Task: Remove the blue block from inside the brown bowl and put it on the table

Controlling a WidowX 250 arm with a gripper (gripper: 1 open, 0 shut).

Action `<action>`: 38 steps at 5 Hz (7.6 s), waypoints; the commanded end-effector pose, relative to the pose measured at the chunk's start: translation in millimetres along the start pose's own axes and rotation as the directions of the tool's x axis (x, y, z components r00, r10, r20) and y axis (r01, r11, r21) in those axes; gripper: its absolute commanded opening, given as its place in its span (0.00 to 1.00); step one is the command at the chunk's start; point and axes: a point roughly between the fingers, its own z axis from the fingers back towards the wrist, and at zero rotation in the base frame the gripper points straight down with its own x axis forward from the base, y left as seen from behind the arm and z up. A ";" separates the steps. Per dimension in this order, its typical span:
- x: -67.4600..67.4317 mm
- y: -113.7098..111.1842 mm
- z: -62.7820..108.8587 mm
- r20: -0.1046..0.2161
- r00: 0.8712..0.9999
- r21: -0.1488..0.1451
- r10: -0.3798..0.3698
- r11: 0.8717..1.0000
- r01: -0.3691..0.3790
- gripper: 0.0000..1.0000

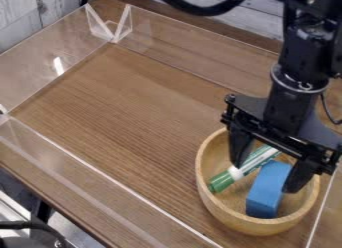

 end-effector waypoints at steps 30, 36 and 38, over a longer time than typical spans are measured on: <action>18.0 19.4 40.3 0.225 0.974 -0.054 -0.014 0.998 0.026 0.00; 4.8 64.1 64.7 0.268 0.959 0.036 -0.089 0.996 0.082 0.00; -3.7 56.9 60.8 0.269 0.953 0.056 -0.138 0.990 0.127 0.00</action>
